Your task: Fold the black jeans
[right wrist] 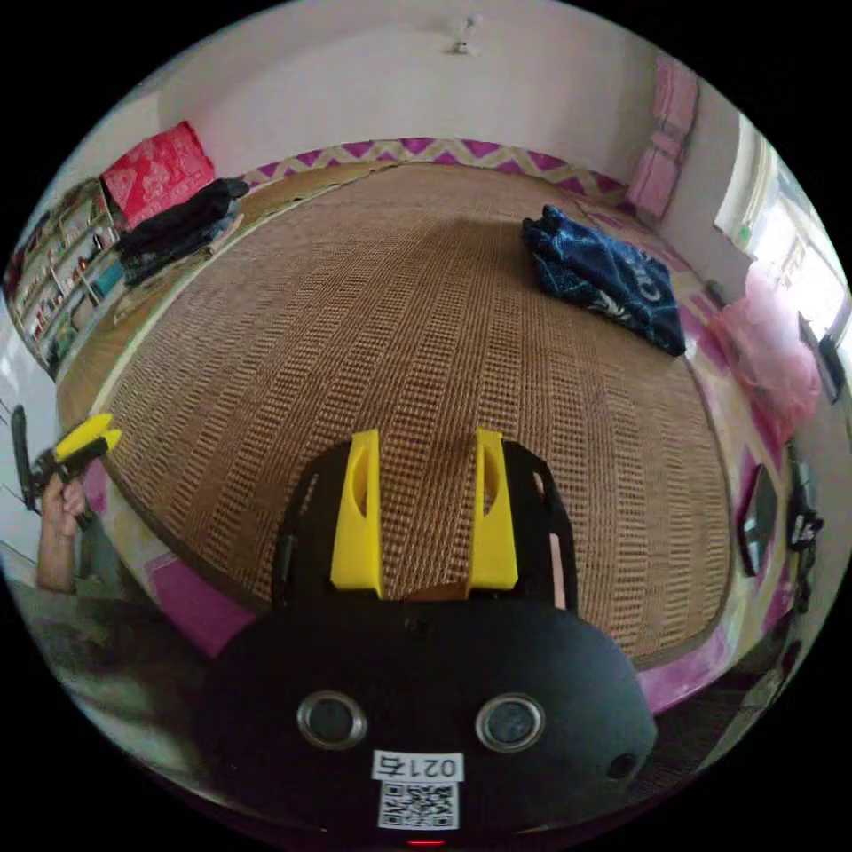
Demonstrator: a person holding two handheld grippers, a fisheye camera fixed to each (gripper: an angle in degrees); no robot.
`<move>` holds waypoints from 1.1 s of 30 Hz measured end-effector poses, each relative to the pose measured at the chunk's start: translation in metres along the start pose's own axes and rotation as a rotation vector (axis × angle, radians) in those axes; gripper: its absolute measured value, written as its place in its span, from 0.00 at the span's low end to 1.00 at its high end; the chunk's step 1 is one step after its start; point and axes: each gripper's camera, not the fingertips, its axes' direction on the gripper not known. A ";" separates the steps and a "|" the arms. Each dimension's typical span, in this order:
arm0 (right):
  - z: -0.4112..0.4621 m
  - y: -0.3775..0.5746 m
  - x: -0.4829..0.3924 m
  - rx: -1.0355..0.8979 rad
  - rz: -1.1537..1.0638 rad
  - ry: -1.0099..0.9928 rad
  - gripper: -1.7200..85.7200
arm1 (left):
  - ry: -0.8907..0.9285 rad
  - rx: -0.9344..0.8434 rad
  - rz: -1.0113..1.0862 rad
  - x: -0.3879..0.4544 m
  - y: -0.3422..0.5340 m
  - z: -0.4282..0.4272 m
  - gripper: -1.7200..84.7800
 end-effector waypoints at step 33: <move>-0.049 -0.048 -0.181 0.005 -0.137 -0.034 0.21 | -0.002 0.058 0.039 -0.081 0.026 -0.054 0.20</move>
